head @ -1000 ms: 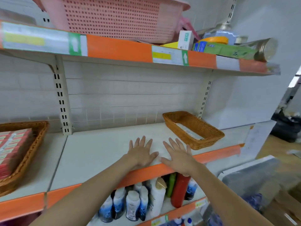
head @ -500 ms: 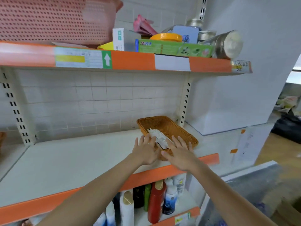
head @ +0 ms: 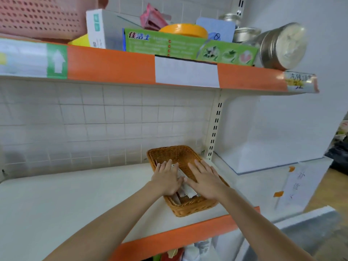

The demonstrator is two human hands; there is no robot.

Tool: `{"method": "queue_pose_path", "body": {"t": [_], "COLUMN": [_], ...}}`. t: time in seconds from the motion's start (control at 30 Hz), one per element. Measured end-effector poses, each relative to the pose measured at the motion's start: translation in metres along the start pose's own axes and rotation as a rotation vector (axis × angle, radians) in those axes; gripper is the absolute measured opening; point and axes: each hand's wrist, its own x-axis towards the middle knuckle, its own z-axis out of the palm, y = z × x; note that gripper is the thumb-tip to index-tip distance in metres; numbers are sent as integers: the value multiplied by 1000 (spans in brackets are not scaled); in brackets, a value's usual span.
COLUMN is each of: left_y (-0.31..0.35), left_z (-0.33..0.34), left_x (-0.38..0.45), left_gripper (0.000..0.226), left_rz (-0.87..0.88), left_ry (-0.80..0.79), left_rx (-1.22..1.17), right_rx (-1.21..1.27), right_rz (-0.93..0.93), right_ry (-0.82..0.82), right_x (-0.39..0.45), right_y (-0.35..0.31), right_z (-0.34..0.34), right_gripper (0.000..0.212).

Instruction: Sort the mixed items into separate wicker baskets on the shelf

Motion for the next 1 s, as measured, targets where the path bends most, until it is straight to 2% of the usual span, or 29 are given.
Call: {"method": "queue_pose_path", "body": {"t": [0.13, 0.3, 0.4, 0.67, 1.0], "left_y": [-1, 7, 23, 41, 43], "left_z": [2, -2, -2, 7, 3], "left_x": [11, 17, 18, 29, 27], "left_gripper": [63, 60, 57, 46, 45], "left_rz": [-39, -118, -181, -420, -398], "left_ry": [-9, 8, -37, -29, 12], "left_rx": [26, 98, 156, 101, 144], "right_rx": [15, 148, 168, 201, 174], "right_rz": [-75, -203, -250, -217, -142], "right_ry": [-15, -87, -123, -195, -160], "right_x": [19, 38, 47, 55, 50], "right_y": [6, 14, 19, 20, 20], "right_z": [2, 4, 8, 19, 15], "right_gripper": [64, 60, 60, 32, 32]}}
